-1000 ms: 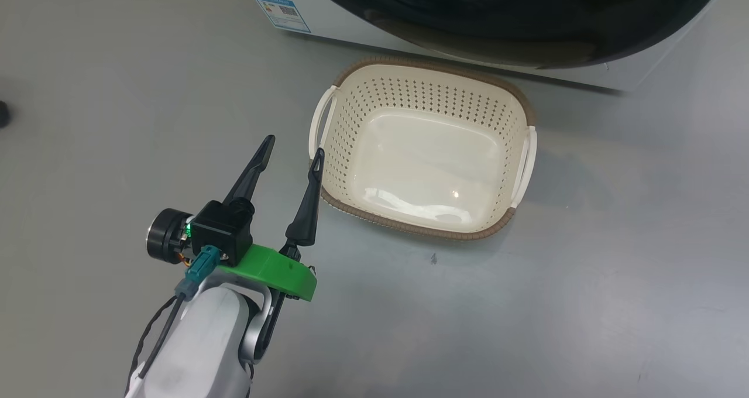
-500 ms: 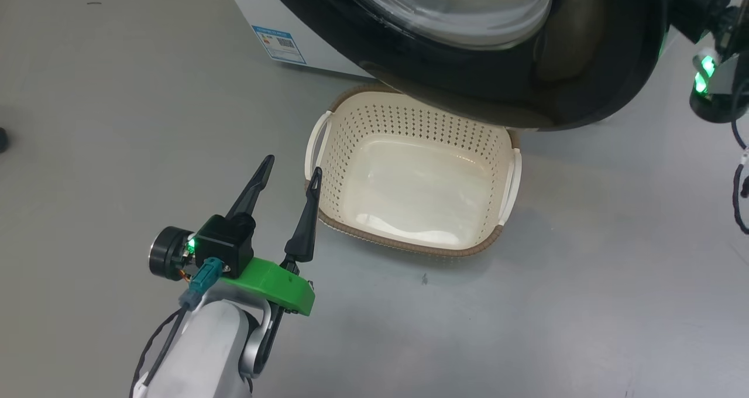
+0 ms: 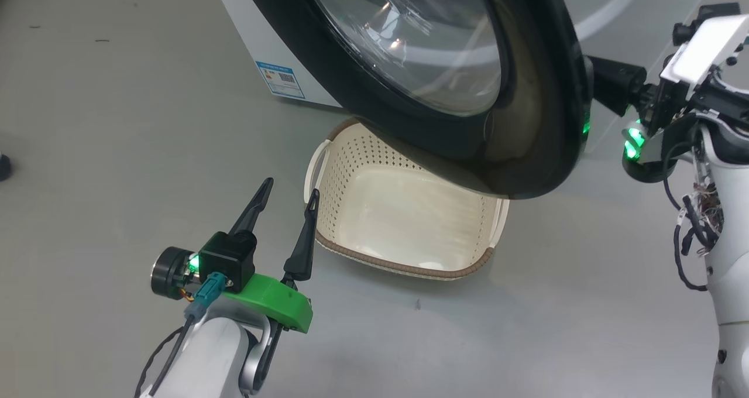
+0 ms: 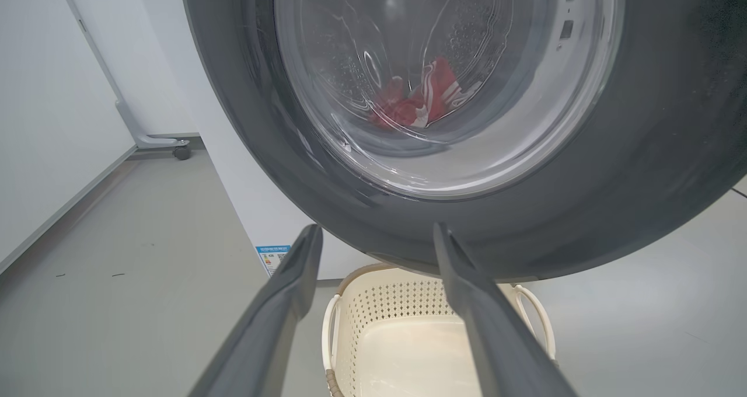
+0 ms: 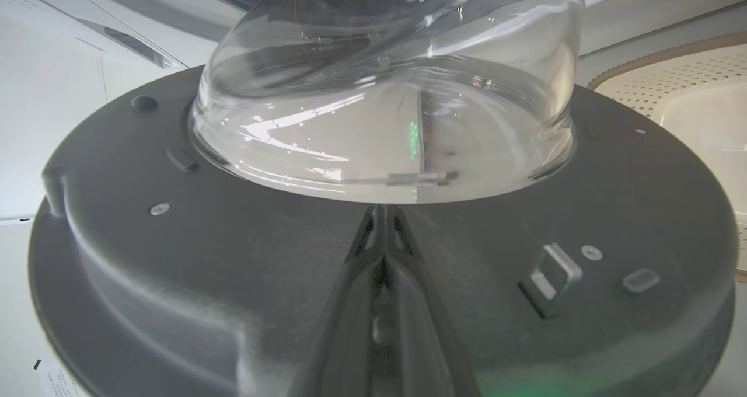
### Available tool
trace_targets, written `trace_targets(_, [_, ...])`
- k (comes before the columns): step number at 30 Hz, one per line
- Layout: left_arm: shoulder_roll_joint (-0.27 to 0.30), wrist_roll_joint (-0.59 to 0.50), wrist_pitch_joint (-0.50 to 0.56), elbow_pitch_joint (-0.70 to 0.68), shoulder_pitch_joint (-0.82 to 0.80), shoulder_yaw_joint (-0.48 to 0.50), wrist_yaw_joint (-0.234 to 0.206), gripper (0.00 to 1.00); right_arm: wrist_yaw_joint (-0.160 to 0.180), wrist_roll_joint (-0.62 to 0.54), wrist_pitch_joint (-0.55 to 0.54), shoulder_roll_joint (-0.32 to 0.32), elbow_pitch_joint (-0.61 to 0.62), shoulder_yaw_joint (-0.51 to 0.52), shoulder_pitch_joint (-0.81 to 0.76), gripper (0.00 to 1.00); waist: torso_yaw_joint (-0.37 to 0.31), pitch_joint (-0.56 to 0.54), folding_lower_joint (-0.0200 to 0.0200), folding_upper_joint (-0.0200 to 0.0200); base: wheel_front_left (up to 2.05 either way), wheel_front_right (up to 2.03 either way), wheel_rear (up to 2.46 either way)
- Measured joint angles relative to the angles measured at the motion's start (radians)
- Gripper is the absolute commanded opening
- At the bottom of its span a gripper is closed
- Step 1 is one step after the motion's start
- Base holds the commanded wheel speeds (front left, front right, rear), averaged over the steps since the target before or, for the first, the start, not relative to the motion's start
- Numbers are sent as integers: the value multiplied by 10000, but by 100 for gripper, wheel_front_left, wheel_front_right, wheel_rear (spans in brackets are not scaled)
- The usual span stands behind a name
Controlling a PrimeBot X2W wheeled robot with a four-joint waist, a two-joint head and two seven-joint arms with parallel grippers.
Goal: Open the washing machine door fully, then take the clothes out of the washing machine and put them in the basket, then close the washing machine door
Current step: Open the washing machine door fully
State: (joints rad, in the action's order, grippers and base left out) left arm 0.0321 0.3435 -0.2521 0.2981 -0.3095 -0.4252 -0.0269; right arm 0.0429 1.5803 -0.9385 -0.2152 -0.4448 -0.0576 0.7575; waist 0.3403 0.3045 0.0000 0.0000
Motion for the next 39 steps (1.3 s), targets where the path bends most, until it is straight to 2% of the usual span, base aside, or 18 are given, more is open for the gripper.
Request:
trace_targets(19, [12, -111, 0, 449, 646, 15, -2, 100, -416, 253, -215, 1127, 660, -694, -2050, 0, 425, -1394, 0, 0, 0, 0, 0])
trace_targets(29, [33, -127, 0, 604, 986, 73, -42, 100, -537, 301, -207, 1289, 961, -1158, -2825, 0, 844, -2014, -1, 0, 0, 0, 0])
trace_targets(39, [117, -128, 0, 662, 1160, 65, -42, 100, -518, 384, -12, 1486, 1267, -1593, -3354, 0, 1314, -2367, -1, 0, 0, 0, 0])
